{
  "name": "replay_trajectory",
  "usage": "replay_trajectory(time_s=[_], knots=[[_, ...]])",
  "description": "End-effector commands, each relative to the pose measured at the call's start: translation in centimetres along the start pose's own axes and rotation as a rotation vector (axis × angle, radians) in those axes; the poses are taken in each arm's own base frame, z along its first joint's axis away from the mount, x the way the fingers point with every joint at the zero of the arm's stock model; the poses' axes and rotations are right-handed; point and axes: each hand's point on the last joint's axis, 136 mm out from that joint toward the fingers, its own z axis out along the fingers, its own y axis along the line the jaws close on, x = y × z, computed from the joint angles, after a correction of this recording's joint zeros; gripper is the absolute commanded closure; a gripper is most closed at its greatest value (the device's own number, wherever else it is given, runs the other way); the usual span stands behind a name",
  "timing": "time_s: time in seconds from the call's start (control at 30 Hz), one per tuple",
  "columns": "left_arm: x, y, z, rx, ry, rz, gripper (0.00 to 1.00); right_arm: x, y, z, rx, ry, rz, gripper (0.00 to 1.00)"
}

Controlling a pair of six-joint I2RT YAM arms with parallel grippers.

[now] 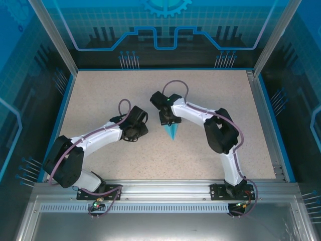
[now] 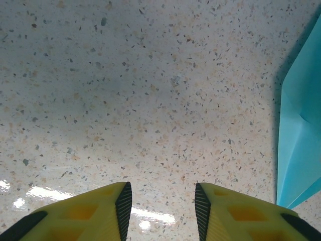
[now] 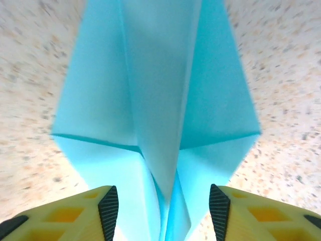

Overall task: Fold a paper plane with a square sheet of paper (pick it up from the middle)
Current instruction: Move a paper plane to the center of the table, then reset both arms

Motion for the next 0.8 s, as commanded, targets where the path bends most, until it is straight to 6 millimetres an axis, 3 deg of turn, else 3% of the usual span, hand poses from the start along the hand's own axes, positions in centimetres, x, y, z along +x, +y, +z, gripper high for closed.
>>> replay_trajectory(time_s=[0.0, 0.13, 0.23, 0.37, 0.5, 0.6, 0.63, 0.7, 0.77], knots=[[-0.7, 0.0, -0.8, 0.007, -0.023, -0.008, 0.58, -1.3, -0.8, -4.2, -0.028, -0.065, 0.009, 0.43], [-0.9, 0.0, -1.0, 0.008, -0.03, 0.003, 0.58, -1.8, -2.4, -7.4, -0.038, -0.154, 0.027, 0.37], [-1.4, 0.0, -1.5, 0.007, -0.055, 0.019, 0.56, -2.6, -5.1, -10.9, -0.036, -0.297, 0.065, 0.31], [-2.5, 0.4, -2.7, 0.001, -0.125, 0.044, 0.54, -3.1, -11.0, -15.3, 0.048, -0.517, 0.145, 0.28], [-4.5, 1.6, -4.3, -0.045, -0.236, 0.067, 0.47, -2.7, -17.6, -16.9, 0.159, -0.669, 0.232, 0.26], [-6.4, 3.1, -5.7, -0.116, -0.341, 0.097, 0.41, -1.8, -22.5, -15.1, 0.239, -0.697, 0.277, 0.21], [-7.1, 3.9, -6.2, -0.152, -0.38, 0.097, 0.33, -1.3, -24.1, -13.8, 0.25, -0.682, 0.3, 0.16], [-8.4, 5.5, -6.9, -0.205, -0.438, 0.086, 0.16, -0.3, -26.0, -10.8, 0.226, -0.643, 0.308, 0.14], [-9.7, 6.9, -7.4, -0.239, -0.482, 0.08, 0.07, 0.3, -27.0, -8.4, 0.195, -0.612, 0.288, 0.14]])
